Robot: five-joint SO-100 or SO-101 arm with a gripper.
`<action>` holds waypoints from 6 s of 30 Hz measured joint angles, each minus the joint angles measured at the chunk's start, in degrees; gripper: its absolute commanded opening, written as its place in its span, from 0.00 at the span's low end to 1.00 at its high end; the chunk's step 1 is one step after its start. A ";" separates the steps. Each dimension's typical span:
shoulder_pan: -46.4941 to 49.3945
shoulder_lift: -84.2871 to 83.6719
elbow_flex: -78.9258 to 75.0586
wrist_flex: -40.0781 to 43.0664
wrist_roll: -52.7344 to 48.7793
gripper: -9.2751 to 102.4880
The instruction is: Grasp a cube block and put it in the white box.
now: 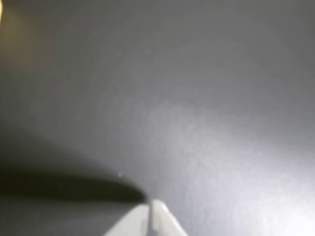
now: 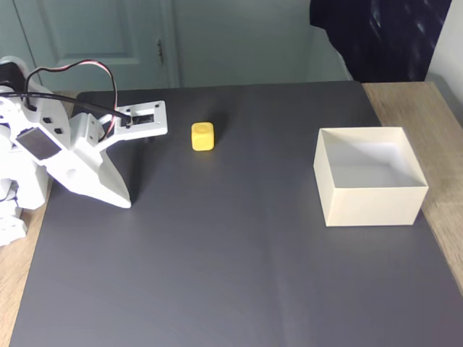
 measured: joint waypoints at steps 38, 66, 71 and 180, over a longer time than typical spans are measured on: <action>0.00 0.00 0.00 0.00 0.00 0.09; 0.00 0.00 0.00 0.00 0.00 0.09; 0.00 0.00 0.00 0.00 0.00 0.09; -12.30 -73.12 -42.45 -36.12 -4.83 0.31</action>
